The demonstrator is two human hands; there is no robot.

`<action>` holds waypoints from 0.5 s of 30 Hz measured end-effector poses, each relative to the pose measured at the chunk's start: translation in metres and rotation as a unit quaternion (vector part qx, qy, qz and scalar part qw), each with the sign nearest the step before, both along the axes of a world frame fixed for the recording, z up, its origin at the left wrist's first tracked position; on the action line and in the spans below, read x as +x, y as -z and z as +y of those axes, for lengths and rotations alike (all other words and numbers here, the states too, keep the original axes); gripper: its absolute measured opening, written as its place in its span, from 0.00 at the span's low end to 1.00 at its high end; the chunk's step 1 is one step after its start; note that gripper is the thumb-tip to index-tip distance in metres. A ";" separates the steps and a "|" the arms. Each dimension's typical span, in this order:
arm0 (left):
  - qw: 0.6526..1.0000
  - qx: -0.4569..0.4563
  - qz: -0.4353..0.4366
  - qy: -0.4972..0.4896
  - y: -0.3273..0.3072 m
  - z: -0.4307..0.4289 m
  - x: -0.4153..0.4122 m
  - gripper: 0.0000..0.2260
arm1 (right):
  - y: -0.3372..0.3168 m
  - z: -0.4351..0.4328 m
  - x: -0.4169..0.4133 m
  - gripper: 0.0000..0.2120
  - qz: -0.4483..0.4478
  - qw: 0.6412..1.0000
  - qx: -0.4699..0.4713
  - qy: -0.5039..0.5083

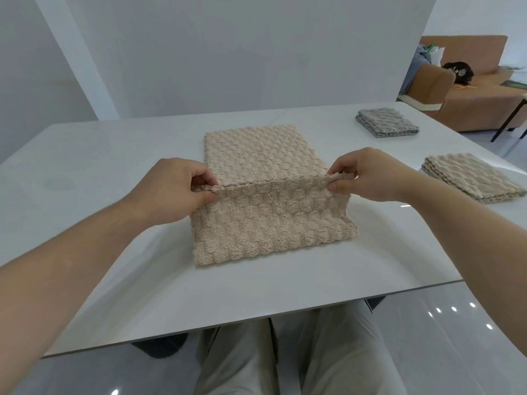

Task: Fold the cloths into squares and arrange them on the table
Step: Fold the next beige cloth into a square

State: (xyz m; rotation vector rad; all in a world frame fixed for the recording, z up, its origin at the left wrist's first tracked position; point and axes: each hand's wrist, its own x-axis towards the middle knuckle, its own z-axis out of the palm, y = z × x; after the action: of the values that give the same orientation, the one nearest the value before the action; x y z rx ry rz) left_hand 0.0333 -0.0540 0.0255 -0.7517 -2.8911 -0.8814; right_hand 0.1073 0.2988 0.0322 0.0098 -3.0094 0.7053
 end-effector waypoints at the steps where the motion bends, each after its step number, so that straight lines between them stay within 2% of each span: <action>1: 1.000 0.003 -0.002 -0.005 -0.004 -0.001 0.001 0.07 | -0.004 -0.001 0.002 0.04 -0.003 1.000 -0.010 0.000; 5: 0.996 0.066 -0.040 -0.040 -0.024 -0.003 0.006 0.06 | -0.025 -0.006 0.009 0.04 0.013 0.999 -0.047 0.006; 9: 0.980 0.185 -0.045 -0.066 -0.039 -0.009 0.019 0.07 | -0.035 -0.016 0.021 0.03 0.089 0.989 -0.115 0.026; 11: 0.980 0.181 0.010 -0.079 -0.037 -0.010 0.028 0.07 | -0.032 -0.020 0.029 0.04 0.133 0.979 -0.147 0.050; 13: 0.982 0.156 0.063 -0.080 -0.027 -0.015 0.039 0.07 | -0.020 -0.022 0.037 0.04 0.166 0.975 -0.126 0.072; 15: 0.987 0.138 0.065 -0.057 -0.007 -0.020 0.050 0.08 | -0.002 -0.023 0.048 0.05 0.157 0.980 -0.101 0.074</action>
State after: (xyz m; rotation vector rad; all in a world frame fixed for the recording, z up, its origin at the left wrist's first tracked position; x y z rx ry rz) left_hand 0.0832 -0.0744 0.0324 -0.5877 -2.5946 -1.1391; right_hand 0.1557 0.2763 0.0346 -0.0998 -2.5974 0.8959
